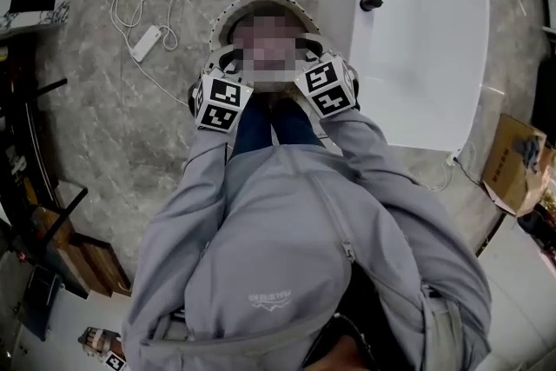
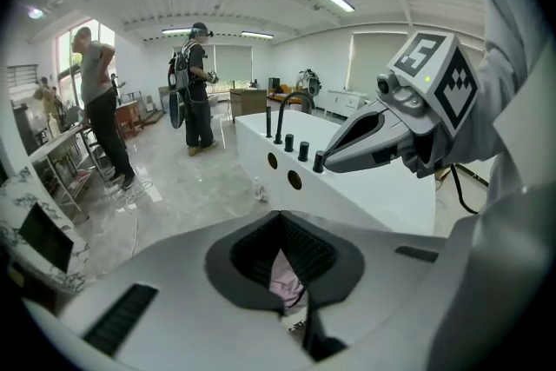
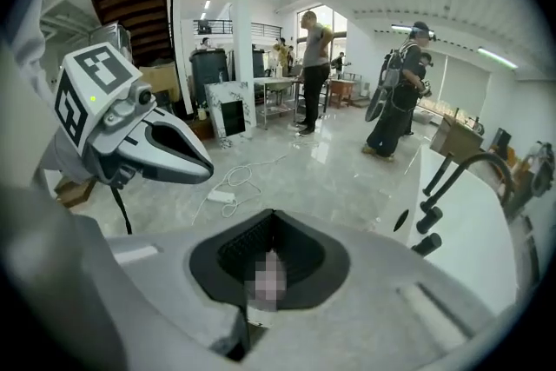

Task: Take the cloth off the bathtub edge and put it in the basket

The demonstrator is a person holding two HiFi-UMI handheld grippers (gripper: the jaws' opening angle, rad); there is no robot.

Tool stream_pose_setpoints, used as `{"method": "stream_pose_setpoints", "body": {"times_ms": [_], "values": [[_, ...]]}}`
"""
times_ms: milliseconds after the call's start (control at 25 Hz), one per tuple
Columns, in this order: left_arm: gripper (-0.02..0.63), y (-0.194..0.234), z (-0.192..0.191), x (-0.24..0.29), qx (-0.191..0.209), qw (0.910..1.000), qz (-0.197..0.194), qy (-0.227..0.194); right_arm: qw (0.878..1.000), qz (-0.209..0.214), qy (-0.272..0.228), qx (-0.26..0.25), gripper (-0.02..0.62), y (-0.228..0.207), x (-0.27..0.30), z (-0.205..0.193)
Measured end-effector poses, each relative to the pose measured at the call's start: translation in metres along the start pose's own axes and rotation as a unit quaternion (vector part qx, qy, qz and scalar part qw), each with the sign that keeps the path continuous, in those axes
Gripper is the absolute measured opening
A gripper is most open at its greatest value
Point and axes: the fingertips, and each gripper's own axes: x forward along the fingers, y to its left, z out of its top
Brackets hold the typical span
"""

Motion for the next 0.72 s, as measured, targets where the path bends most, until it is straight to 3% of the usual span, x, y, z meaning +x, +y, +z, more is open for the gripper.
{"method": "stream_pose_setpoints", "body": {"times_ms": [200,400,720], "values": [[0.005,0.0,0.044,-0.034,0.003,0.9977,0.025,-0.063,0.998,-0.048,-0.045,0.007,0.005,-0.01,-0.037,0.03],[0.005,-0.005,0.096,-0.075,0.012,0.989,0.04,-0.142,0.991,-0.068,-0.11,0.023,0.005,-0.012,-0.082,0.07],[0.005,-0.012,0.171,-0.144,-0.032,0.9597,0.058,-0.273,0.956,-0.127,-0.259,0.05,0.005,-0.013,-0.18,0.141]]}}
